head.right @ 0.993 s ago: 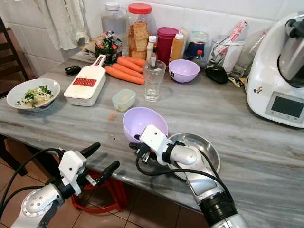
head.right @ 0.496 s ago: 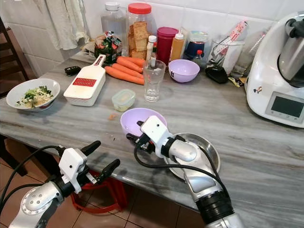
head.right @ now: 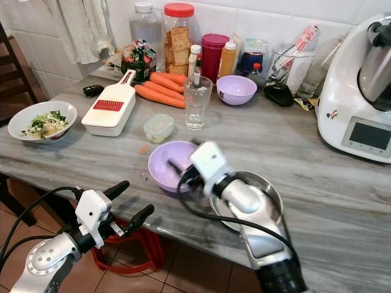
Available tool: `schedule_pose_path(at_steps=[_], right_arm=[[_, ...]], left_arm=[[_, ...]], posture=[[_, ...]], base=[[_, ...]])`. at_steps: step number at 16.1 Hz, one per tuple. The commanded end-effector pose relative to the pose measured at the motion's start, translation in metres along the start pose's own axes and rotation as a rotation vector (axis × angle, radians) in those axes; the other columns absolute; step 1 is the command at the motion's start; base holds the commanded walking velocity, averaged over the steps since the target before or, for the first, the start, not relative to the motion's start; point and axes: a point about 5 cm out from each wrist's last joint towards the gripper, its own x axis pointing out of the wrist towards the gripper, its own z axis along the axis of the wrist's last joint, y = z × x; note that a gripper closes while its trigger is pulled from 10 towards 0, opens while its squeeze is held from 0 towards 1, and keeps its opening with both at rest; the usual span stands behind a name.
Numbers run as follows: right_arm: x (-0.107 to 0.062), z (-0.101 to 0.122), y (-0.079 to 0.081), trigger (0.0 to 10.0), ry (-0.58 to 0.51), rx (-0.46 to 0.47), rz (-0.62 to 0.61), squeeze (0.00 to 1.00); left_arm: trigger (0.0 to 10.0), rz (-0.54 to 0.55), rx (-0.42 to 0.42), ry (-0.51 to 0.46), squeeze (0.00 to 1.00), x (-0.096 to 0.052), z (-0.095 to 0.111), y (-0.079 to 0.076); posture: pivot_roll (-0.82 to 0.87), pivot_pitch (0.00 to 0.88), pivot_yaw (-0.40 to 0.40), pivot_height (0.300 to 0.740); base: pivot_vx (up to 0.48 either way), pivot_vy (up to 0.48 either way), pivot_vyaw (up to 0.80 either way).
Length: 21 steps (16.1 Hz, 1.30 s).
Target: Setting the table
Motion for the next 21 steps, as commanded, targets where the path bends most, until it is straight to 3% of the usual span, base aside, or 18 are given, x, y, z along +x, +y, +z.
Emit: schedule_pose_path(at_steps=[1, 5, 8, 15, 21], right_arm=[[-0.011, 0.002, -0.015, 10.0, 0.001, -0.016, -0.156, 1.00], [-0.044, -0.018, -0.036, 10.0, 0.109, -0.012, -0.412, 1.00], [-0.060, -0.030, -0.037, 10.0, 0.193, 0.031, -0.486, 1.00], [-0.073, -0.061, -0.018, 10.0, 0.426, 0.233, -0.471, 1.00], [-0.068, -0.065, -0.003, 10.0, 0.469, 0.343, -0.379, 1.00]], left_arm=[[10.0, 0.003, 0.014, 0.003, 0.00, 0.000, 0.000, 0.003], [10.0, 0.002, 0.014, 0.005, 0.00, -0.001, -0.001, 0.006], [10.0, -0.004, 0.017, 0.008, 0.00, -0.001, -0.003, 0.007], [10.0, -0.018, 0.020, 0.014, 0.00, -0.003, -0.005, 0.007], [10.0, -0.028, 0.024, 0.012, 0.00, -0.005, 0.001, 0.007]], posture=[[0.01, 0.000, -0.021, 0.740], [0.00, 0.000, -0.013, 0.740], [0.00, 0.000, -0.011, 0.740], [0.00, 0.000, -0.010, 0.740], [0.00, 0.000, -0.007, 0.740]], base=[[0.000, 0.000, 0.00], [0.000, 0.000, 0.00], [0.000, 0.000, 0.00], [0.000, 0.000, 0.00], [0.000, 0.000, 0.00]])
